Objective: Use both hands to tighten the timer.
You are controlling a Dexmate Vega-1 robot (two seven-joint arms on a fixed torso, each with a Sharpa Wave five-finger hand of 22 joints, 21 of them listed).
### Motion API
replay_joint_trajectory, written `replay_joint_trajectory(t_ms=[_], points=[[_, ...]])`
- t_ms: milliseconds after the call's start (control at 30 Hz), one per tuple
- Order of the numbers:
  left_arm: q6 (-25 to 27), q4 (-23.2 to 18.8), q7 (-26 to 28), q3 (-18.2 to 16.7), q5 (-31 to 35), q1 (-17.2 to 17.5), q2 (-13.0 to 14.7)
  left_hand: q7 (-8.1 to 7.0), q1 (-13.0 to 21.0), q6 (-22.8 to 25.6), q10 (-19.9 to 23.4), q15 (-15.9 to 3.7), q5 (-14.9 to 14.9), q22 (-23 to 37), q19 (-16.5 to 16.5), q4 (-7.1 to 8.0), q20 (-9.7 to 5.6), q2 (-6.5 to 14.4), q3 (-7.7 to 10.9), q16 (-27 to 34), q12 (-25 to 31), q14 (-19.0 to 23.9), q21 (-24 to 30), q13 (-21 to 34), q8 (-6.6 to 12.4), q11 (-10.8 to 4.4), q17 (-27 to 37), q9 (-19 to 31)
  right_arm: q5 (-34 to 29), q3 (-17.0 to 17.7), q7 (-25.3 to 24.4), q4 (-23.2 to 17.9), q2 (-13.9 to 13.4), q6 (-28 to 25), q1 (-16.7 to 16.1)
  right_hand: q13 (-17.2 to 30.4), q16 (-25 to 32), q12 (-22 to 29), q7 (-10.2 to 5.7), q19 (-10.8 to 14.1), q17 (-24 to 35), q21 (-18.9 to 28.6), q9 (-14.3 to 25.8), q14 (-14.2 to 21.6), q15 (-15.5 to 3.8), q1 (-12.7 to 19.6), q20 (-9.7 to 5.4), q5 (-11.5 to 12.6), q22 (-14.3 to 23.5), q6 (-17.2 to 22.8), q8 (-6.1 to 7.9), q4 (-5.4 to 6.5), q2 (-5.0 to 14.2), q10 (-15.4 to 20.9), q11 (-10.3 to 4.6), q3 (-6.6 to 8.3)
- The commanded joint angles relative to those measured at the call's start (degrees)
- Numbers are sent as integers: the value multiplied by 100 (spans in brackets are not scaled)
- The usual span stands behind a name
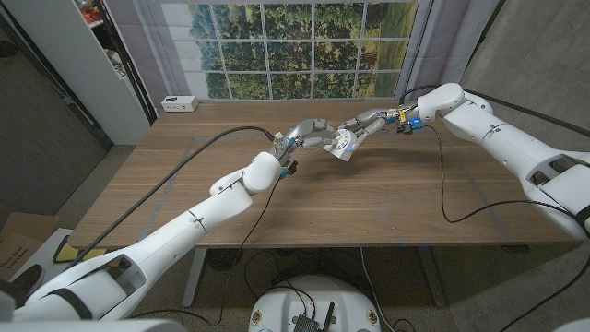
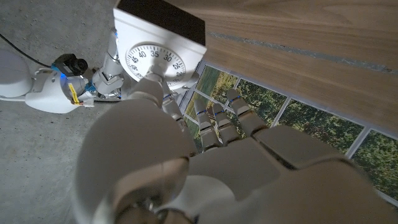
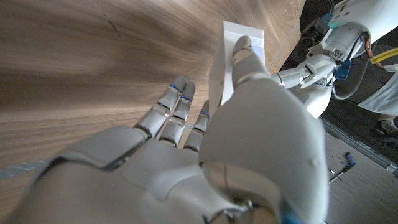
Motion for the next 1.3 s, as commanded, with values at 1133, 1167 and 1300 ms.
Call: replay_joint_trajectory(t_ms=[1133,1167,1300], points=[[-2839,235,-3362,358,1931,-2129,828,-260,268,360,91,-328,224,34,-196,88,-158,-126,-2,64,-47,-171,-6,-35,58,-493,31,23,-175,-13,88,-291,-255,73,-117,403,-125,-89,-46,-68,-88,-3,31,-103,-1051,-280,-420,6,5,146,-67,108,213,153,-122,7],[-2787,196,-3296,289,1899,-2064,830,-255,269,296,84,-337,233,35,-193,102,-158,-107,-4,72,-52,-157,-1,-37,24,-455,34,16,-165,-2,74,-297,-260,61,-127,404,-128,-92,-47,-69,-91,-4,31,-104,-1053,-279,-422,7,5,146,-69,108,215,150,-123,9],[-2449,-30,-2940,-14,1815,-1737,841,-320,187,-337,105,-369,266,40,-149,209,-155,-98,-95,94,-55,-90,41,-45,-304,-280,34,-34,-160,13,49,-285,-271,51,-135,405,-136,-99,-36,-75,-100,-6,30,-106,-1052,-289,-421,8,4,141,-77,111,223,151,-121,8]])
